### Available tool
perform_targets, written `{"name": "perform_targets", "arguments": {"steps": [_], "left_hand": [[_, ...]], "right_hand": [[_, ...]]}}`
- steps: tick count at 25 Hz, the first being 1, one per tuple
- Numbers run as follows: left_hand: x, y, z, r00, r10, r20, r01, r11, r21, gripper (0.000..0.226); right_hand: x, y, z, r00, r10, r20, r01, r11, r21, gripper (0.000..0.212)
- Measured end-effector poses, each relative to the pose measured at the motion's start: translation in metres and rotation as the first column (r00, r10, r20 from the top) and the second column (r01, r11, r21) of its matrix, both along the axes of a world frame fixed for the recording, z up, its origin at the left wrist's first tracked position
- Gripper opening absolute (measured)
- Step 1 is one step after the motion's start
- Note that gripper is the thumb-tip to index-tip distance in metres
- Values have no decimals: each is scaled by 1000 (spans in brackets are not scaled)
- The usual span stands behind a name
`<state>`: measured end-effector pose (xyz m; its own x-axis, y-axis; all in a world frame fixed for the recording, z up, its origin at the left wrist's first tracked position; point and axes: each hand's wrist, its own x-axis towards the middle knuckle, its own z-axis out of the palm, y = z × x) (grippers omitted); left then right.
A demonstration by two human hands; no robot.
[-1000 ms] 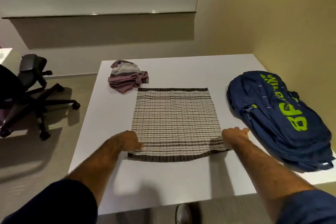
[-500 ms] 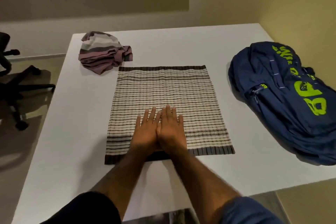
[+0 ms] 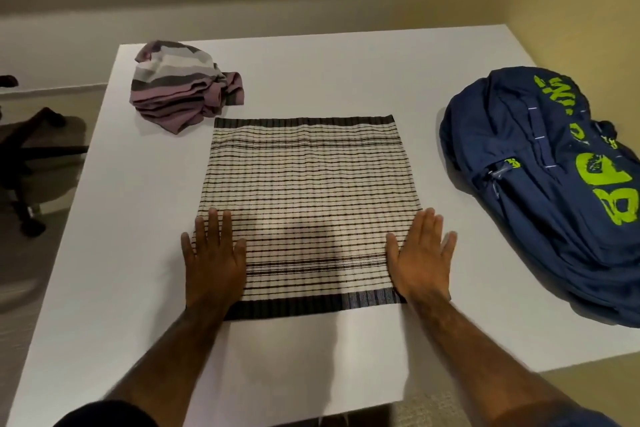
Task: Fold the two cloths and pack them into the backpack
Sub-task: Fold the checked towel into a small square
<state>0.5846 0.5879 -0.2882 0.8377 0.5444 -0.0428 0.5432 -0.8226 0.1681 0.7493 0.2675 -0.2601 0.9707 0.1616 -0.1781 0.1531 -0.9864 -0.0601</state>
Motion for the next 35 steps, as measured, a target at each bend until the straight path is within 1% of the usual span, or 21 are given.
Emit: {"name": "perform_targets", "arguments": {"steps": [1,2,3,5,6,7,8,9,11,13,19,21,22,23,25,26,27,29,31,33,35], "left_hand": [[8,-3,6,1000,-7,13,7,1000,22,68],[23,-10,12,999,-44,30,43,998,48,66],[43,-20,17,993,-112,47,109,993,54,65],[86,-46,23,959,-277,66,278,961,-10,69],[100,-55,21,943,-328,56,330,943,-38,69],[107,-59,16,938,-346,30,347,936,-53,65],[107,-57,10,945,-328,4,328,944,-47,62],[102,-53,5,955,-297,-10,297,955,-25,61],[89,-41,-3,968,-251,-5,251,968,12,62],[81,-26,-3,981,-195,-3,194,981,-8,66],[62,29,-1,999,5,-52,-8,999,-43,76],[67,31,6,997,45,-63,-46,999,-23,77],[76,24,11,999,21,-46,-21,1000,-4,75],[92,12,14,999,-46,-20,46,999,4,72],[131,-17,16,970,-242,21,242,970,-16,67],[148,-28,15,949,-316,20,316,948,-30,65],[160,-34,15,936,-352,0,352,935,-39,65],[168,-30,9,941,-333,-61,331,943,-31,65],[159,-18,3,962,-267,-57,265,964,-34,66],[148,-3,2,985,-172,-35,169,983,-68,69],[138,17,3,997,-71,-30,68,994,-84,73]], "right_hand": [[2,11,5,1000,-20,8,20,1000,13,80],[3,31,8,1000,16,27,-18,999,46,77],[4,57,10,995,93,38,-97,989,113,72],[0,109,10,948,318,-1,-310,925,218,66],[-5,128,6,905,426,-4,-415,883,219,66],[-11,138,2,871,492,1,-484,856,184,66],[-14,140,-3,858,514,-1,-509,851,132,65],[-13,136,-6,868,496,-10,-492,864,112,65],[-3,124,-10,900,435,-30,-428,894,131,70],[7,109,-8,936,349,-32,-343,931,124,73],[57,43,-8,990,142,-2,-142,990,-17,82],[66,38,-1,995,96,26,-95,994,-51,83],[67,49,4,992,109,56,-107,993,-42,81],[66,69,6,985,154,81,-155,988,2,76],[61,118,5,943,329,52,-333,935,123,68],[57,140,1,907,420,30,-419,895,155,65],[54,155,-3,875,485,15,-481,864,148,65],[60,159,-7,864,502,-46,-496,863,95,69],[71,140,-10,882,468,-51,-463,882,81,73],[86,114,-8,925,380,-25,-376,922,93,74],[106,83,-8,959,283,-6,-282,958,56,78]]}}
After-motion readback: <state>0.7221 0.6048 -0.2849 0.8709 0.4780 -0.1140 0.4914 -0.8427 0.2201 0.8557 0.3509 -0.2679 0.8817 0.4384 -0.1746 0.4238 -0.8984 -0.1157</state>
